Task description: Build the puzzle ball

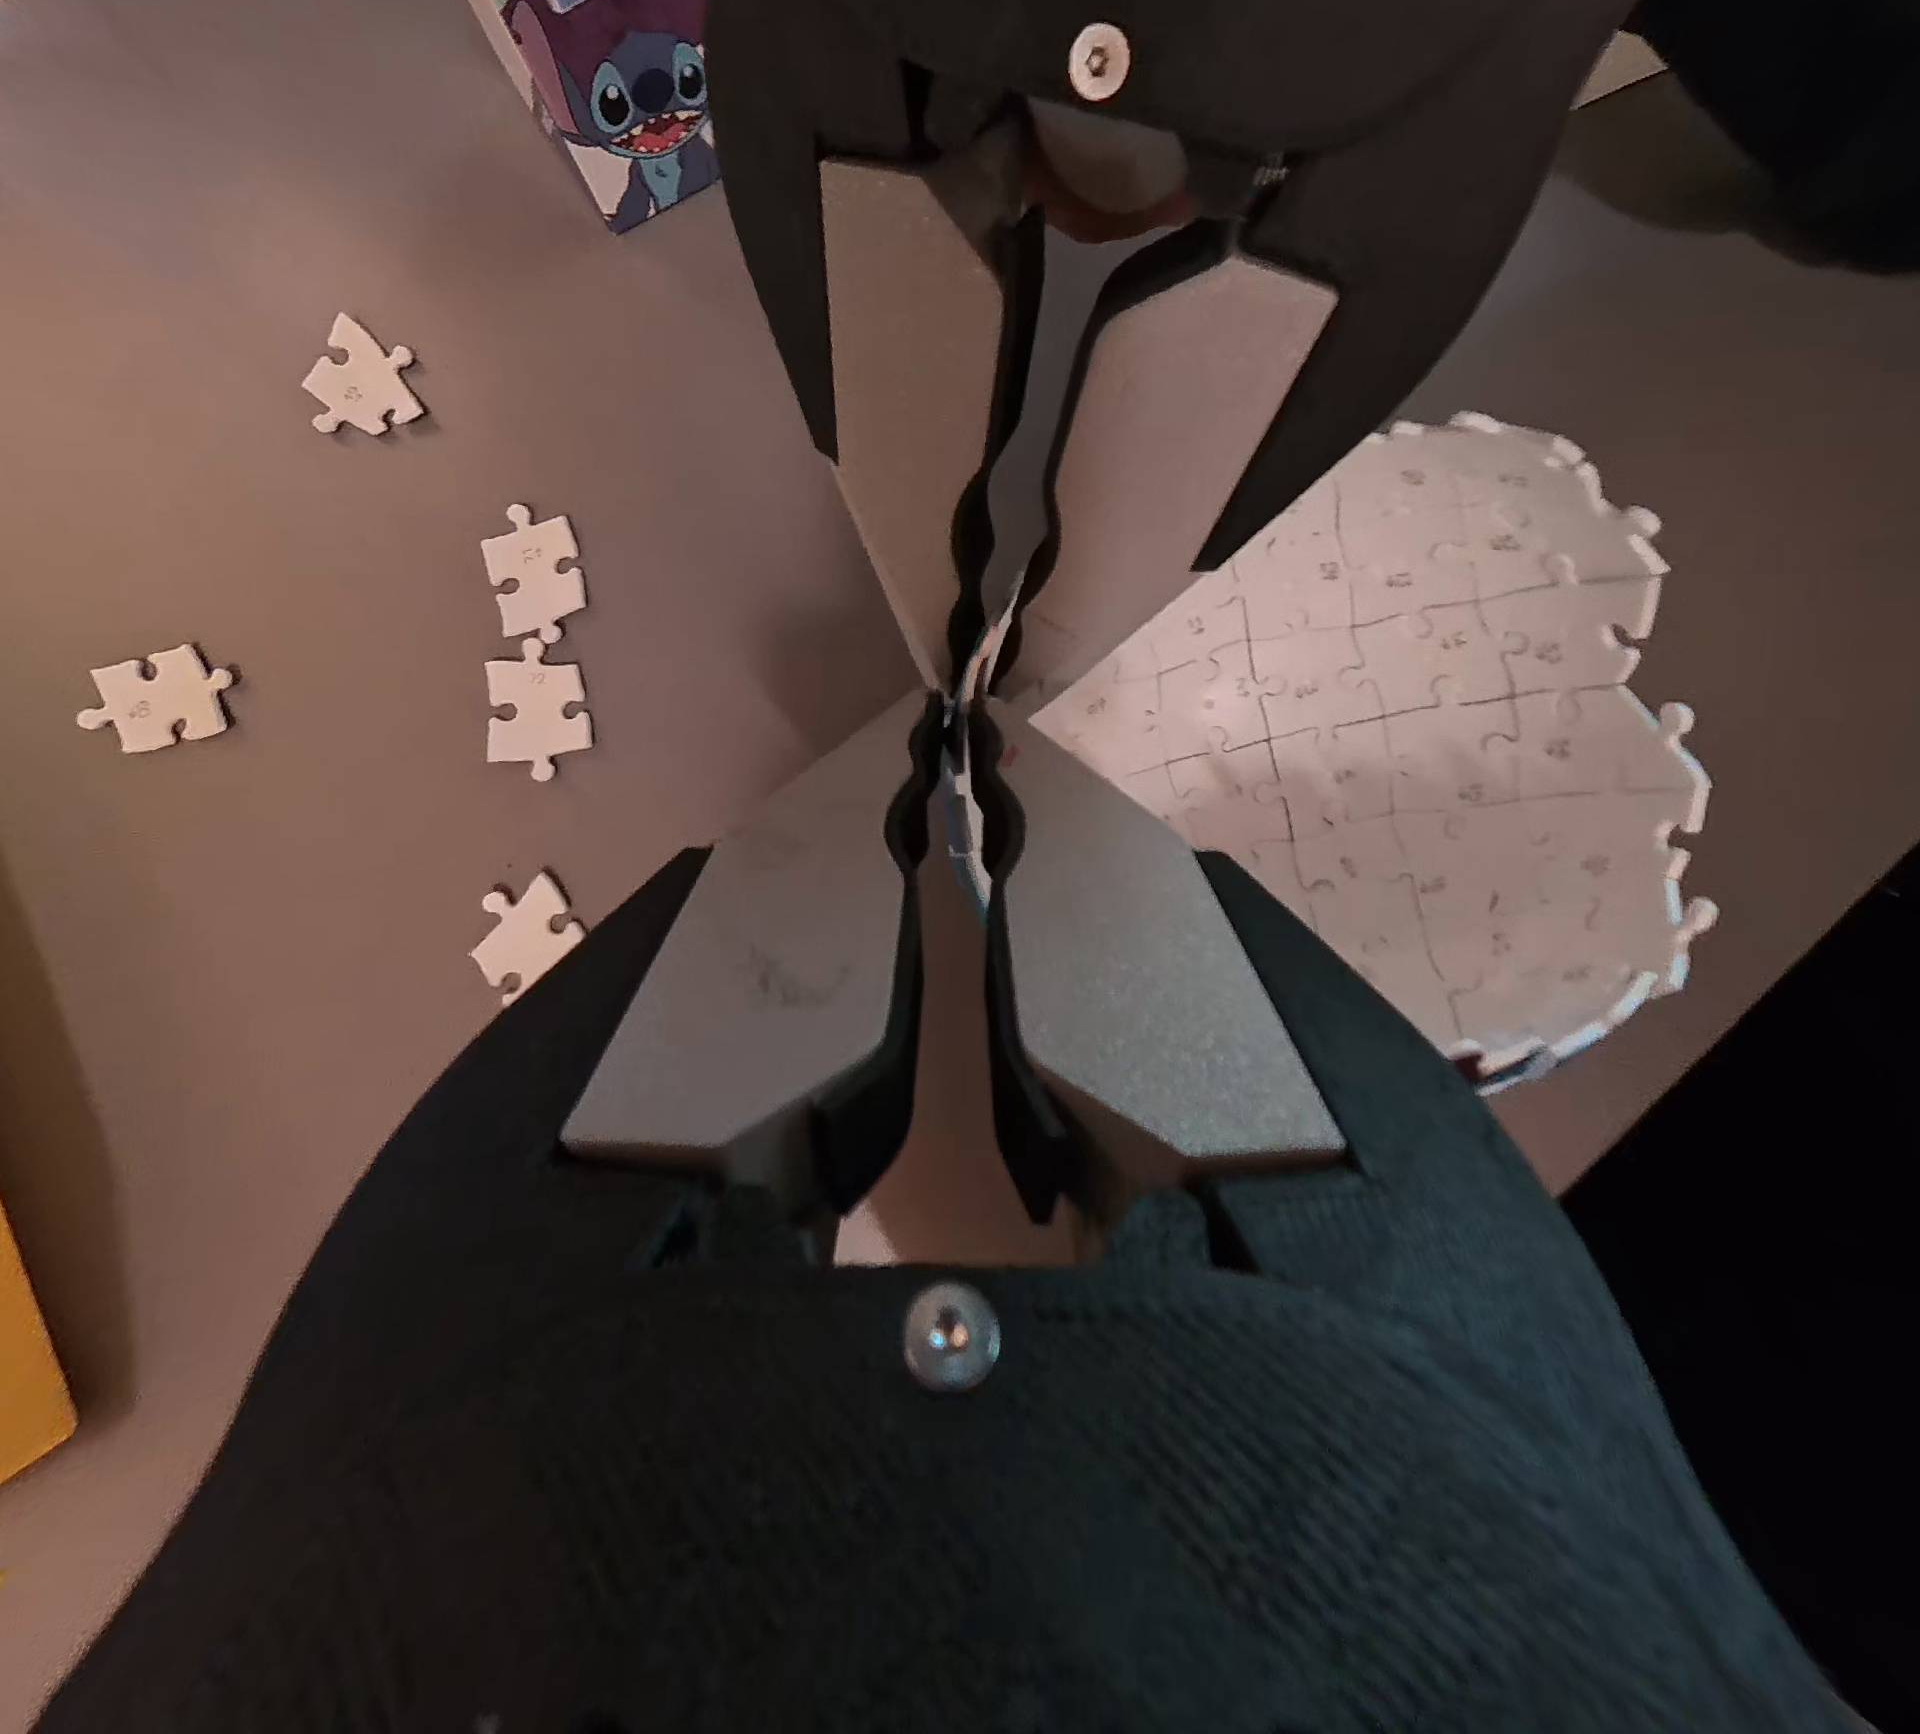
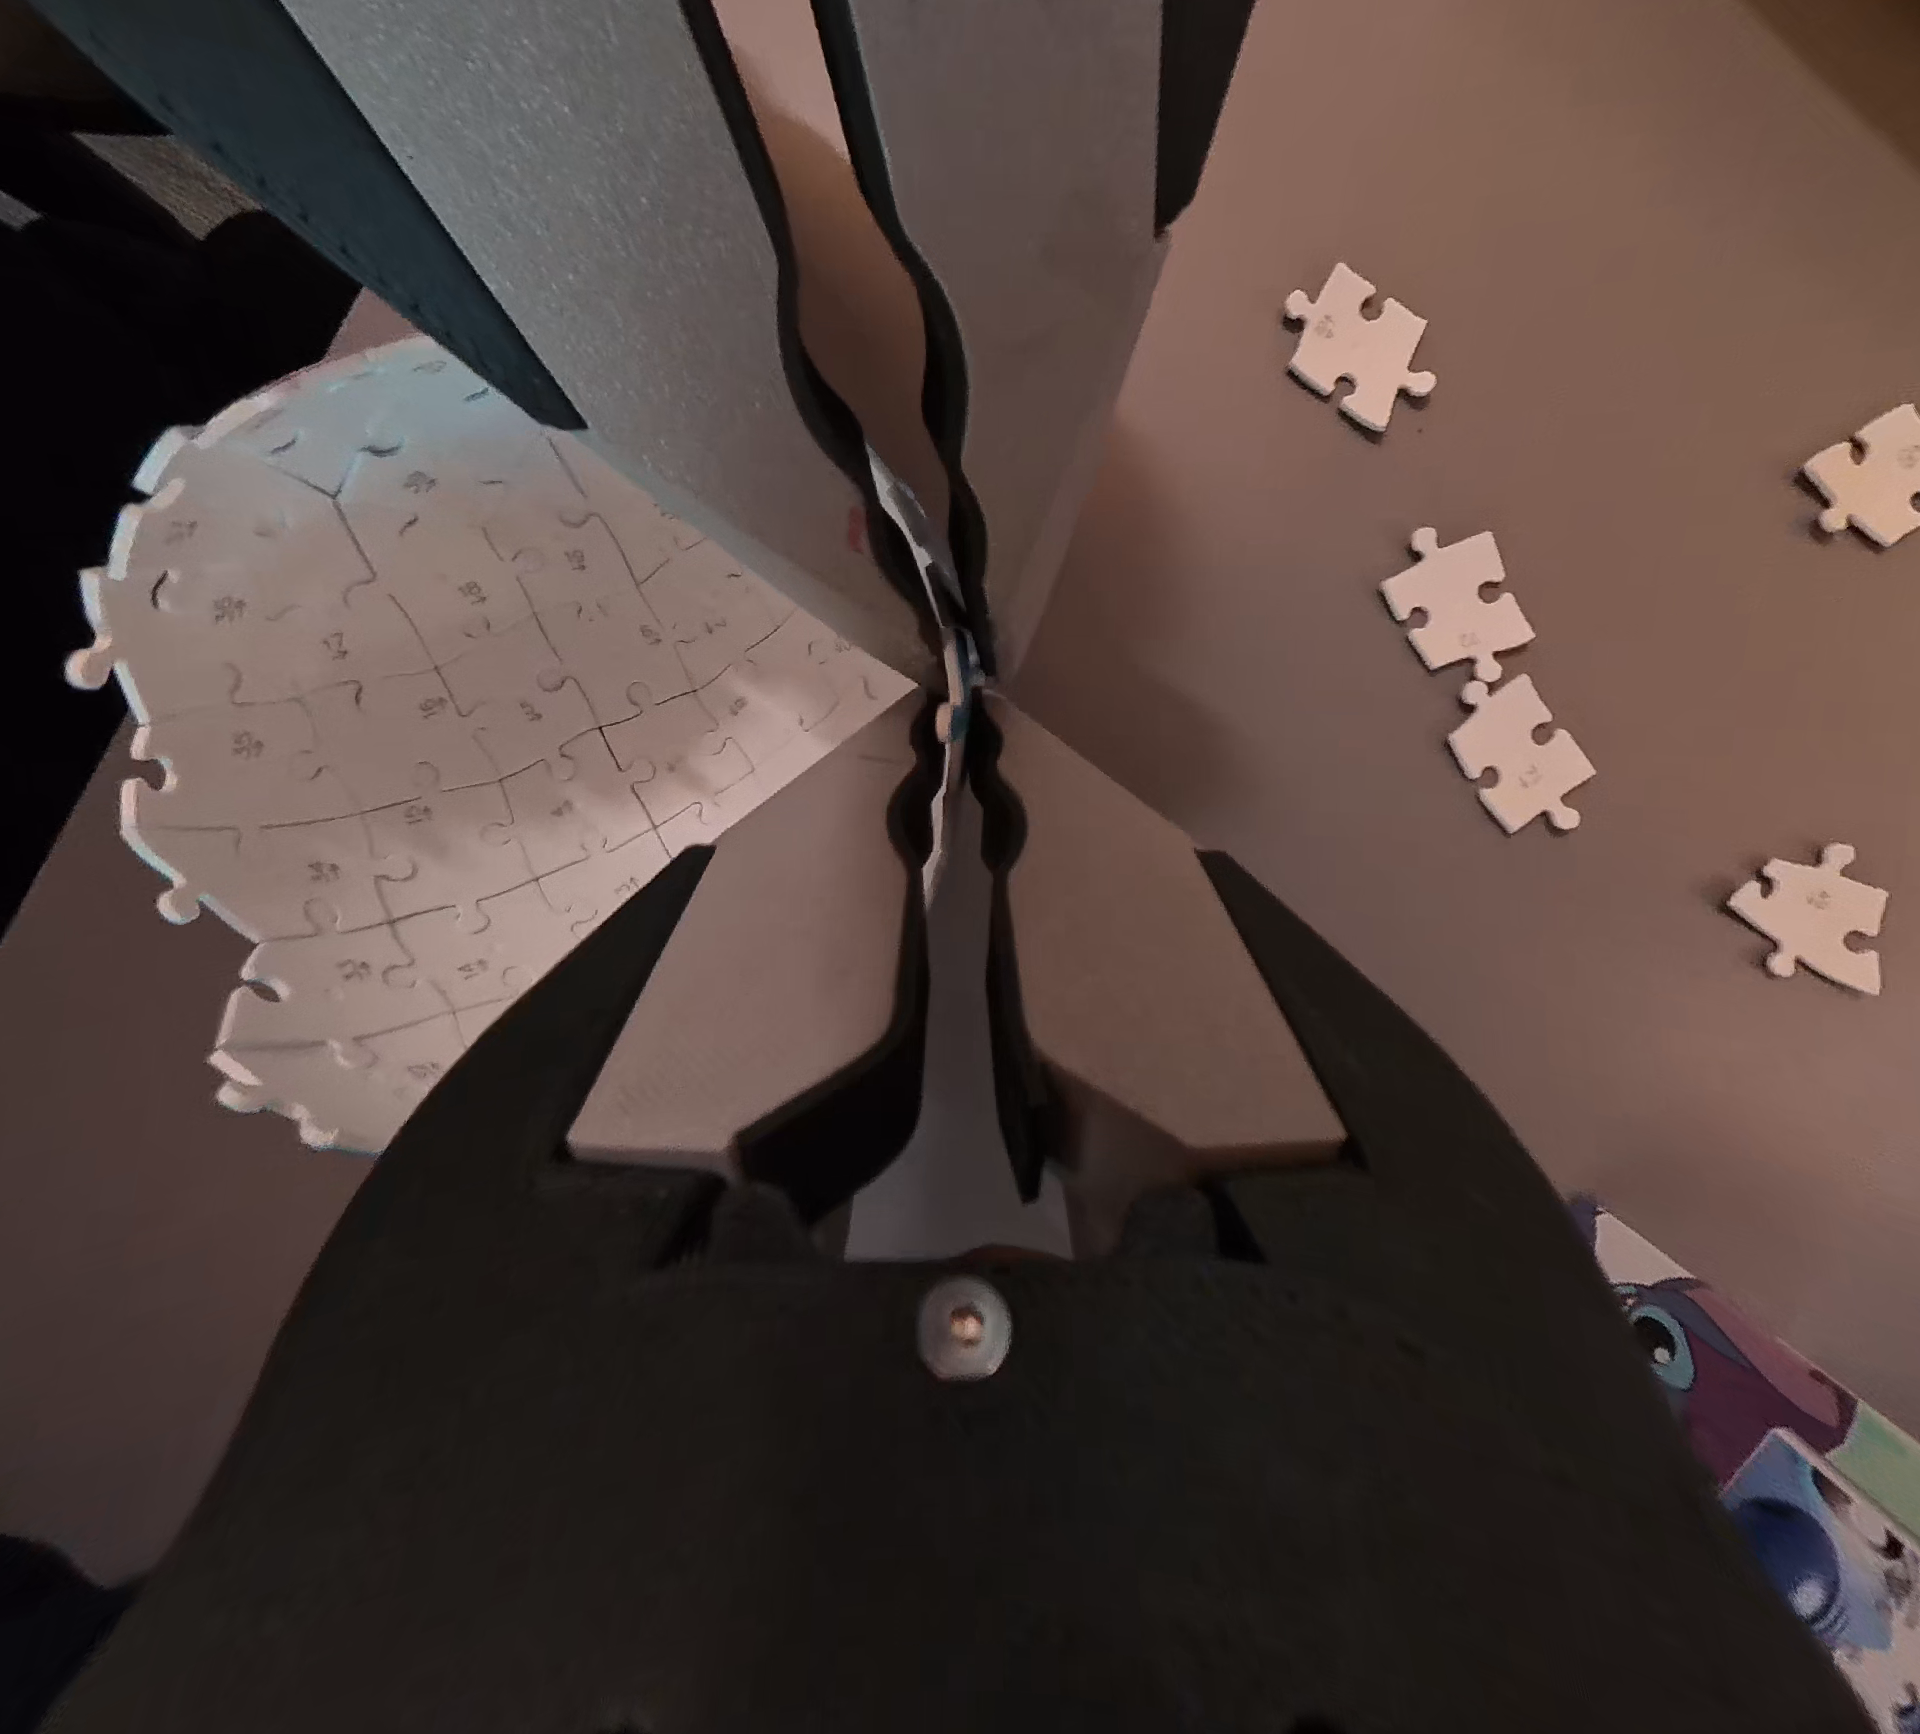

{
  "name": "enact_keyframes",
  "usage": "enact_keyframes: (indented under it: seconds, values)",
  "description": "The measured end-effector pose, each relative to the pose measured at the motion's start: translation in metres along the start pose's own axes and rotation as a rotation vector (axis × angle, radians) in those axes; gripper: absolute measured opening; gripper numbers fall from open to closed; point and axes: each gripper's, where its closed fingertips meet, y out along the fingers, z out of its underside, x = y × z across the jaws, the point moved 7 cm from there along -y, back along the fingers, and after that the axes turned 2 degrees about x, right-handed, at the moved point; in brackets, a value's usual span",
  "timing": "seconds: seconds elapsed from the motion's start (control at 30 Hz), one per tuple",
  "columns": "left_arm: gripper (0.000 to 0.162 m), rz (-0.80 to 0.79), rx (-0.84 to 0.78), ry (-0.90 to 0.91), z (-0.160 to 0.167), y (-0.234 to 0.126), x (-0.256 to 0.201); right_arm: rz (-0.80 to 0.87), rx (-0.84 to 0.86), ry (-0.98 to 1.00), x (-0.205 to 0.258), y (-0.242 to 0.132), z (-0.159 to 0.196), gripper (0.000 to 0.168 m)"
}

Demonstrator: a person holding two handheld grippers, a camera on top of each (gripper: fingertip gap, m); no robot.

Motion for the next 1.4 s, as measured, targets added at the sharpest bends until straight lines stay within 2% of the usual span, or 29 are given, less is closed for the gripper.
enact_keyframes:
  seconds: [0.43,0.83,1.4]
  values:
    - [0.009,0.024,0.039,0.002,0.0017,-0.0005,-0.0011,0.077,0.042,-0.055,0.0046,0.0001,-0.0006,0.000]
    - [0.003,-0.049,0.057,0.055,-0.0002,-0.0016,0.0003,0.087,0.025,-0.032,0.0008,0.0002,-0.0023,0.001]
    - [0.005,-0.024,0.060,0.021,-0.0030,-0.0011,-0.0008,0.108,0.035,-0.057,0.0043,-0.0024,-0.0007,0.004]
